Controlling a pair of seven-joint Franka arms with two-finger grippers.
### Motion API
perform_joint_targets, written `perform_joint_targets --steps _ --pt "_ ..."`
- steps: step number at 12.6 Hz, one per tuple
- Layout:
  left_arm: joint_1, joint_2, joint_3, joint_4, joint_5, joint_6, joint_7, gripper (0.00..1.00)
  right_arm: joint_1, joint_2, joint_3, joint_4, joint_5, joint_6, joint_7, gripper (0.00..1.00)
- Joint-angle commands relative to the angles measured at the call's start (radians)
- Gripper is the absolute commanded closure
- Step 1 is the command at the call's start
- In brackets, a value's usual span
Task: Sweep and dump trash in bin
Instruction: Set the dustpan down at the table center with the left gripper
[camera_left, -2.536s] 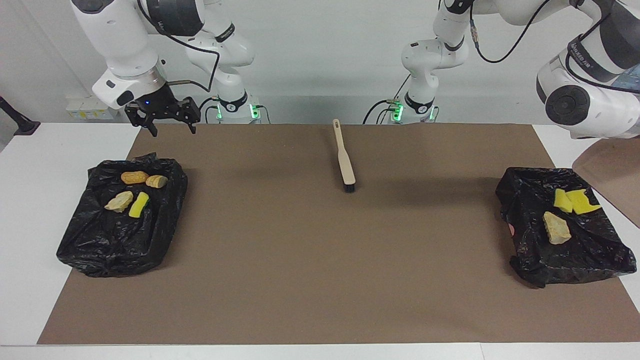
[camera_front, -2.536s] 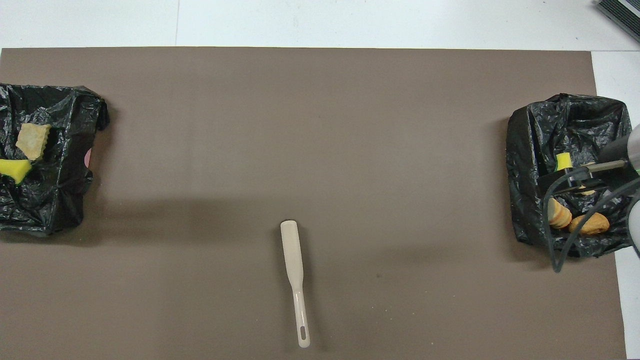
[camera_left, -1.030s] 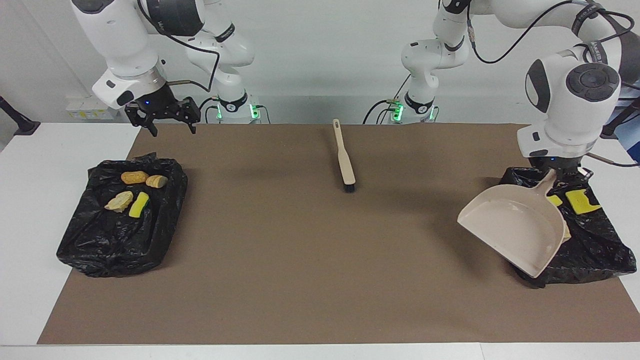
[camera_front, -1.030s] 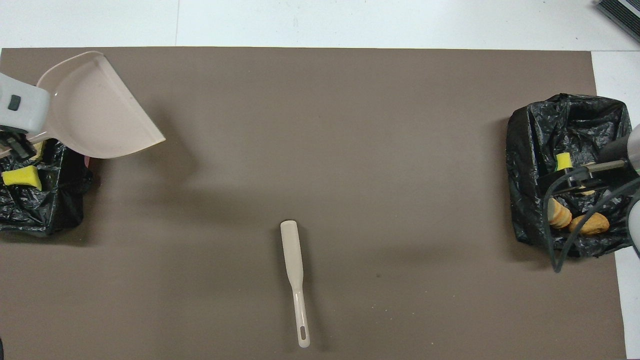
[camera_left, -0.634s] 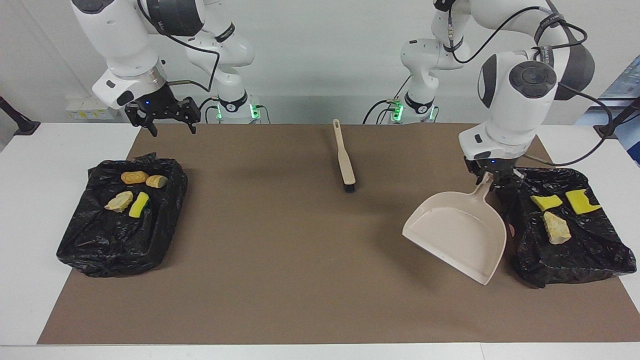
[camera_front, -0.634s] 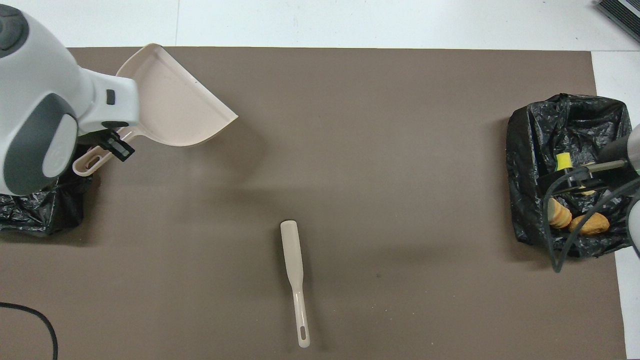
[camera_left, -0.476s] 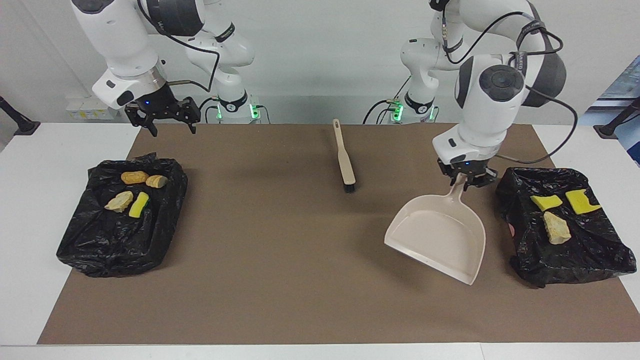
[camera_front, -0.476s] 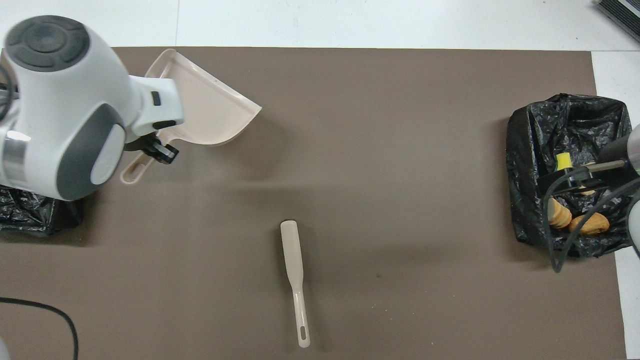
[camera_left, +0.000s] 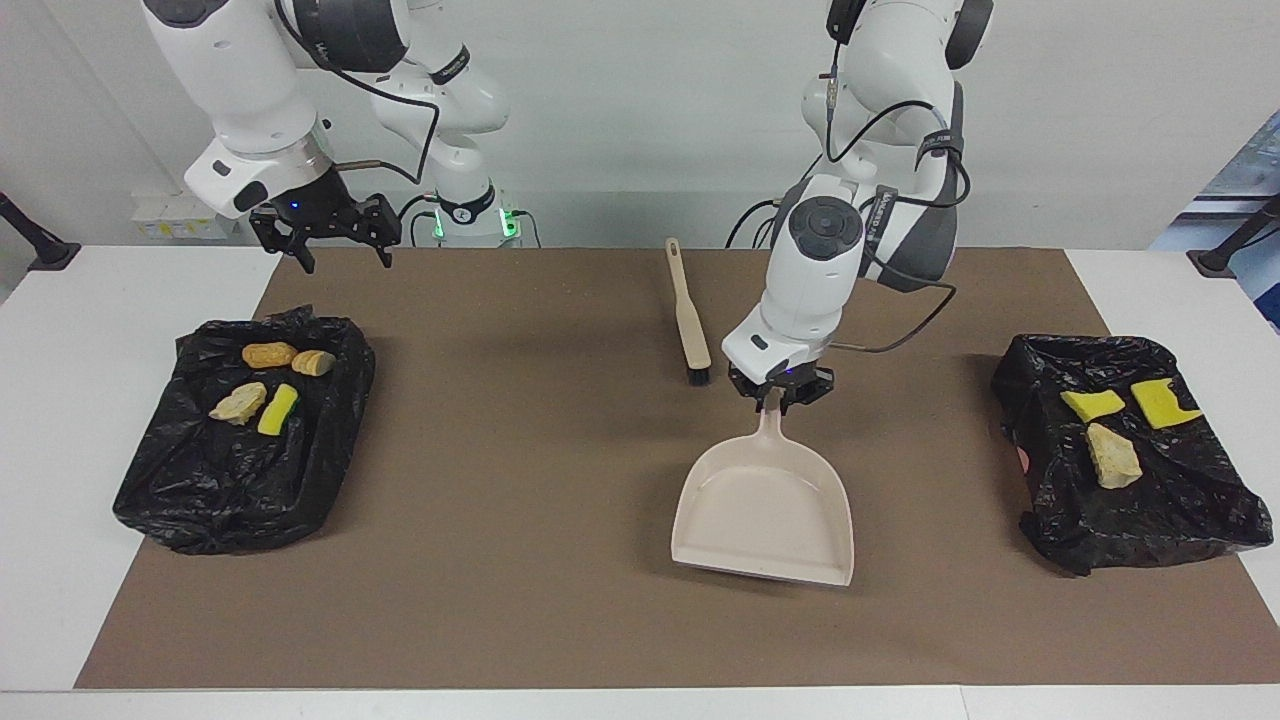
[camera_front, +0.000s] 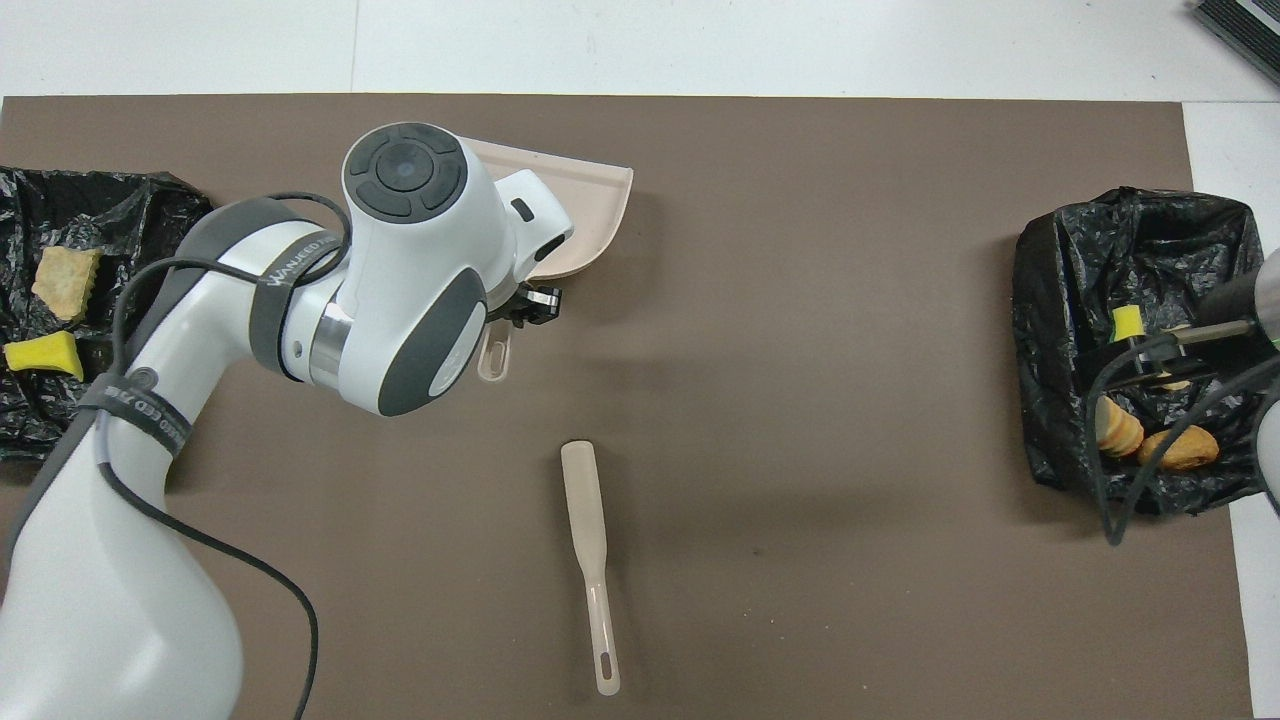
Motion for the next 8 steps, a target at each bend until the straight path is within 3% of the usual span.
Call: perform_joint_targets --steps 1,7,8 --pt "-0.024 0.006 0.019 -0.017 -0.068 0.077 -0.110 1.00 -0.012 -0.025 0.006 -0.030 0.012 0.025 0.018 0.00" --pt "-0.075 0.044 0.019 -0.052 -0.062 0.136 -0.102 1.00 -0.012 -0.025 0.006 -0.032 0.012 0.025 0.018 0.00" --pt "-0.075 0.044 0.019 -0.052 -0.068 0.134 -0.099 0.88 -0.012 -0.025 0.006 -0.030 0.012 0.025 0.018 0.00"
